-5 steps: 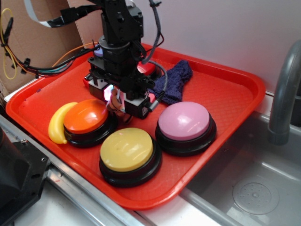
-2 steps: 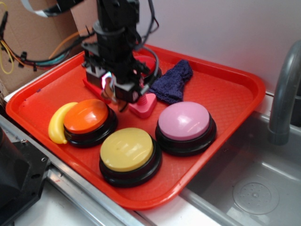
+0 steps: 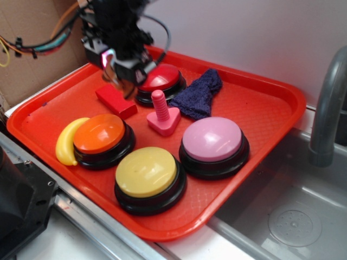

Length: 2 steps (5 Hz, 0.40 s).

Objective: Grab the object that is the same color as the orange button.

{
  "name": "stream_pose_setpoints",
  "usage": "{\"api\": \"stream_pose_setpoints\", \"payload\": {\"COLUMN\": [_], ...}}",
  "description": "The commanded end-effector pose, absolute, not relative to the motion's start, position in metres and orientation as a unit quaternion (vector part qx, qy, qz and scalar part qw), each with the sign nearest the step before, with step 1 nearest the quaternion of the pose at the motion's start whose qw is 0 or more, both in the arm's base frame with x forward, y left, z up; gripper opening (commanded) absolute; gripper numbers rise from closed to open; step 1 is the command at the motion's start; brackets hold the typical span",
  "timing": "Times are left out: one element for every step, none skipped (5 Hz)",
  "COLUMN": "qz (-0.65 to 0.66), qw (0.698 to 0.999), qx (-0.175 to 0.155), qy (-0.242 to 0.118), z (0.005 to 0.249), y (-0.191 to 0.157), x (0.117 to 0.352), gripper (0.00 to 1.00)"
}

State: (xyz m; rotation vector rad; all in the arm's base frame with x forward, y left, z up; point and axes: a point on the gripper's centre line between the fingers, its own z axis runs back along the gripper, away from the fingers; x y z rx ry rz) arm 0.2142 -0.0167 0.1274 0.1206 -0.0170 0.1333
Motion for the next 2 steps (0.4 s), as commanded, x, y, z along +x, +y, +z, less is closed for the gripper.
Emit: {"api": "stream_pose_setpoints", "payload": {"qz": [0.073, 0.066], "qw": [0.995, 0.996], "qx": [0.021, 0.010], "qy": [-0.064, -0.056], "z": [0.1740, 0.1736], "y": [-0.0001, 0.0072], "x": [0.2149, 0.2200], "gripper": [0.00, 0.00]}}
